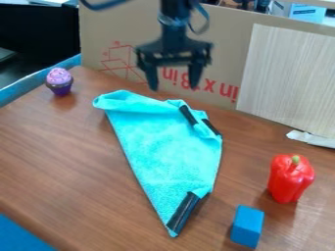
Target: Unfold the cloth from top right to bottom left
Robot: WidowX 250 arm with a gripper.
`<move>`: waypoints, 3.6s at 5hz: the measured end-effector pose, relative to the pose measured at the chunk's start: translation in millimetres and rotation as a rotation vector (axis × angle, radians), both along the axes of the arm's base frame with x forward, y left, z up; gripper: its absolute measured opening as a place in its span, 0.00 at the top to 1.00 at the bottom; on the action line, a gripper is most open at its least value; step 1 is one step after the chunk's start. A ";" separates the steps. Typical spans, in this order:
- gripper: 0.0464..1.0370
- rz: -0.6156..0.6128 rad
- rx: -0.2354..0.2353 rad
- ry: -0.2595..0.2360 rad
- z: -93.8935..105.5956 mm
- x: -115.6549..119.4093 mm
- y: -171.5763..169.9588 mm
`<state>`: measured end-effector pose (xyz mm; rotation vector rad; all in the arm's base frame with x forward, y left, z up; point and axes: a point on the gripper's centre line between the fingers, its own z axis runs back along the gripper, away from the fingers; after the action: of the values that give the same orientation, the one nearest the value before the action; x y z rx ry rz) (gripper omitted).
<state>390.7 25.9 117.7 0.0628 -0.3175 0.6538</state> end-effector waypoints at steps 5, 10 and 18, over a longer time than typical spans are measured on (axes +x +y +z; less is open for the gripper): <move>0.04 0.228 0.045 0.097 -55.8 37.5 9.9; 0.88 0.104 0.010 0.124 -58.2 29.0 -15.1; 0.98 0.039 -0.193 0.237 5.4 -127.4 91.3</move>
<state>263.2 117.2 123.1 -0.0379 -0.0240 0.7053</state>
